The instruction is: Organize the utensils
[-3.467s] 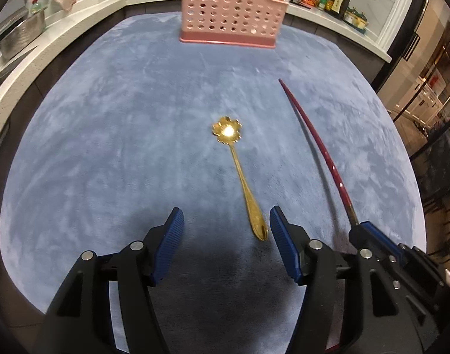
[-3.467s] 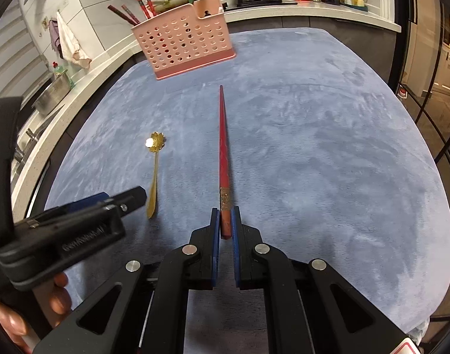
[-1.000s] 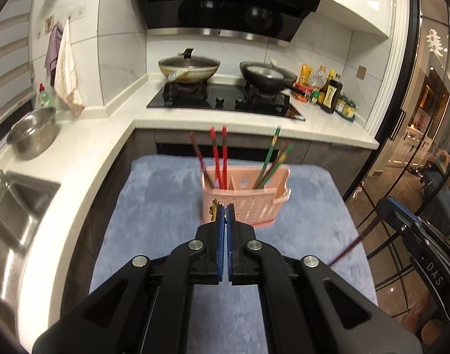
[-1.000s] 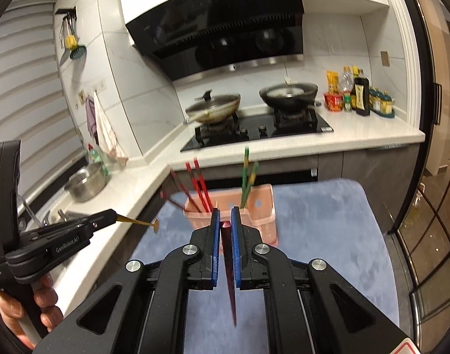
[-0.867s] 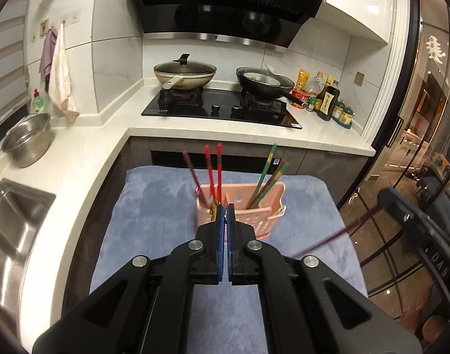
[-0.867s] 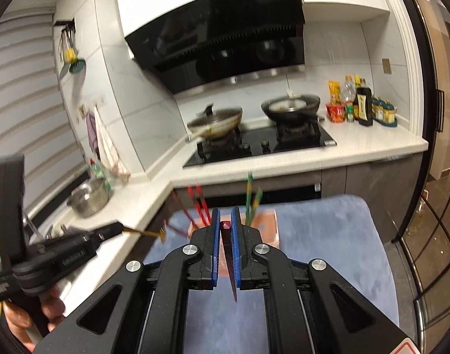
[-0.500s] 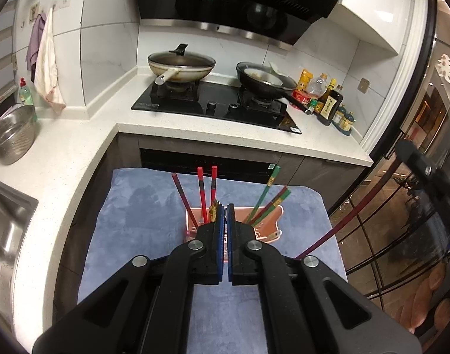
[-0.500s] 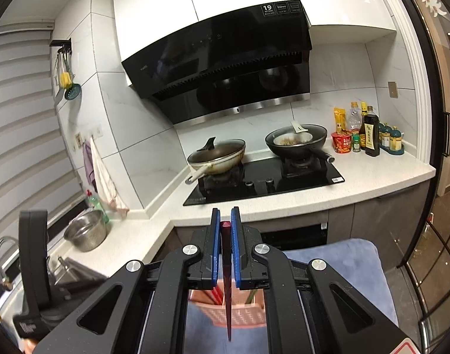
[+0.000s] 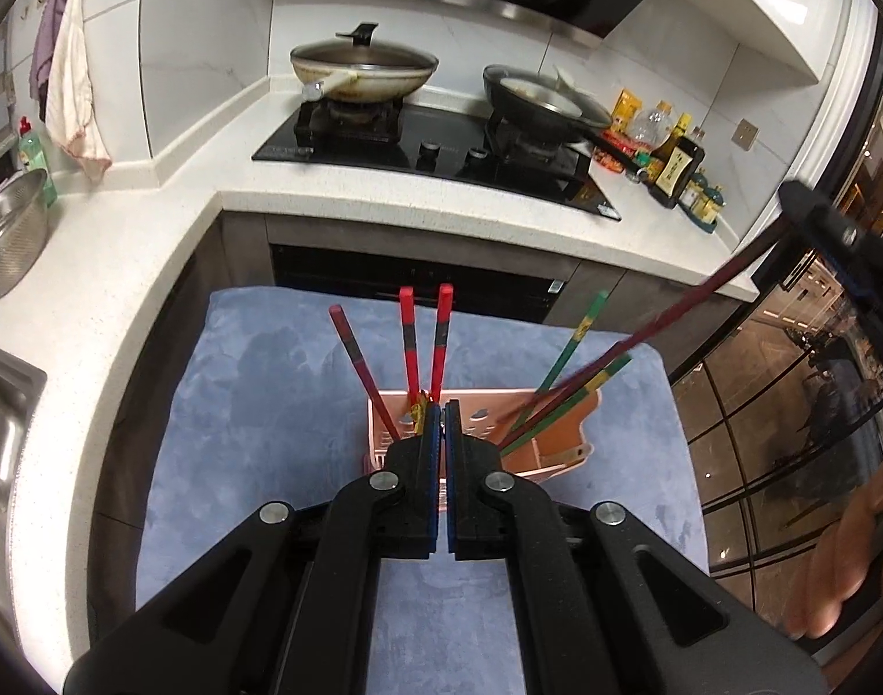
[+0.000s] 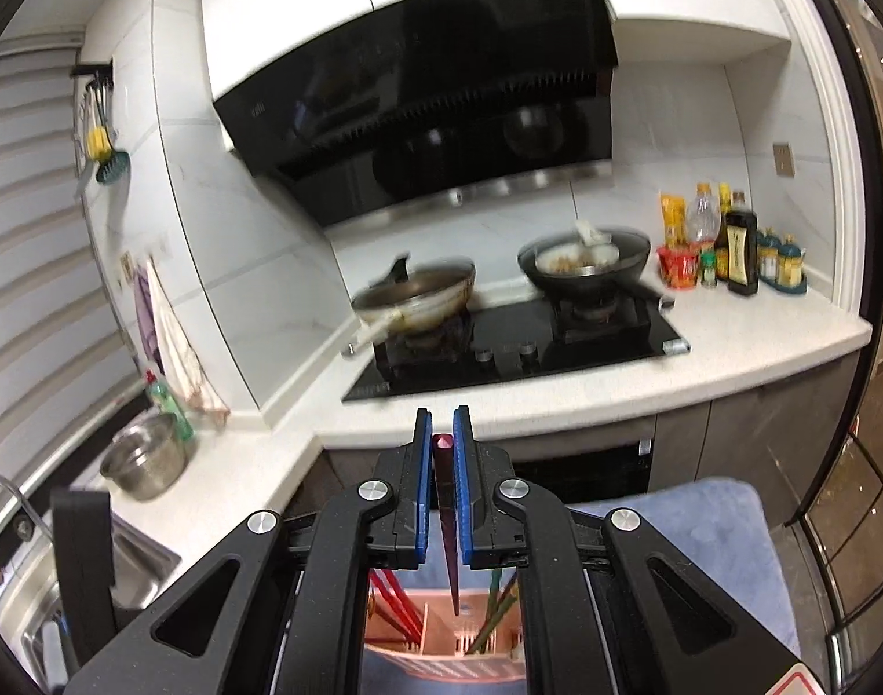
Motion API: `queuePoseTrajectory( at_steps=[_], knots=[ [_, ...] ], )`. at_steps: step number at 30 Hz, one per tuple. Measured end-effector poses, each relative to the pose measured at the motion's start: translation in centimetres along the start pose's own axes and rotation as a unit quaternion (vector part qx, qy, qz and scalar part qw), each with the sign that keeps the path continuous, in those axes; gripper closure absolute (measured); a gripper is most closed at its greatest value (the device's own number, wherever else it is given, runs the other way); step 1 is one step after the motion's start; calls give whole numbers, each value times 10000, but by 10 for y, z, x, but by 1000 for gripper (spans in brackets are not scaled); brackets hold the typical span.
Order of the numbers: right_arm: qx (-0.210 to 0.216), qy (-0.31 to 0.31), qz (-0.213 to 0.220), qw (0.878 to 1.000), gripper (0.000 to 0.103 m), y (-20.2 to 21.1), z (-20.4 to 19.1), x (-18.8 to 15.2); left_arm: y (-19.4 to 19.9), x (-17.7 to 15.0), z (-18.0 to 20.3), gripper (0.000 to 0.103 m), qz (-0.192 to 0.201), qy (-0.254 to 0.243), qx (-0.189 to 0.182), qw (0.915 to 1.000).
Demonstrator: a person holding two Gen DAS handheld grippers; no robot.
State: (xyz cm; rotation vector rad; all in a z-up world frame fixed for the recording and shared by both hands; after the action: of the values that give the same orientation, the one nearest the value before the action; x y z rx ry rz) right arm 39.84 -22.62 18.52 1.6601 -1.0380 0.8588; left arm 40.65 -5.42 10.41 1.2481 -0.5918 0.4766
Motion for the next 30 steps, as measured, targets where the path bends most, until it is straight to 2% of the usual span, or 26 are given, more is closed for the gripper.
queuePoseTrajectory(
  at_steps=[6, 14, 16, 18, 20, 21, 22, 24, 27, 30],
  knots=[
    [-82, -55, -416, 9991, 96, -25, 12, -38, -24, -9, -1, 102, -175, 12, 14, 9998],
    [-185, -20, -751, 9970, 94, -38, 21, -62, -39, -16, -2, 100, -179, 45, 144, 9997],
    [-237, -23, -737, 9970, 85, -36, 24, -63, -37, -15, -5, 94, -80, 60, 244, 9997],
    [-243, -36, -719, 9971, 71, -31, 25, -65, -34, -15, -5, 92, -49, 62, 220, 9997],
    [-251, -63, -681, 9973, 68, -25, 26, -66, -30, -15, -4, 89, 18, 13, 293, 9996],
    [-256, -71, -681, 9973, 67, -22, 27, -67, -27, -15, -3, 84, 77, -43, 381, 9992],
    [-260, -80, -692, 9972, 66, -18, 28, -69, -24, -15, -2, 73, 148, -86, 442, 9989],
    [-256, -102, -711, 9971, 64, -11, 29, -72, -17, -16, 2, 70, 239, -133, 428, 9987],
    [-265, -135, -774, 9966, 60, 2, 31, -81, -6, -19, 6, 66, 413, -309, 616, 9968],
    [-268, -123, -885, 9956, 59, 15, 32, -94, 8, -24, 8, 59, 598, -420, 787, 9942]
  ],
)
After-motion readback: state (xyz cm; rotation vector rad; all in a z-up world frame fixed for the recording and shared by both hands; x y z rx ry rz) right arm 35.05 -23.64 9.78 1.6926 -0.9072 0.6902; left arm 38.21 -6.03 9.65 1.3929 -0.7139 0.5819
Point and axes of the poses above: each gripper's, at about its wrist camera, not at the fingertips, and y roughly against the way its jaws point, z to its right, x to its top, the point moved 6 cm from there along -y, roughly the way its jaws point, and after that the axes turned 2 degrees about z, right-handed, at the moved point
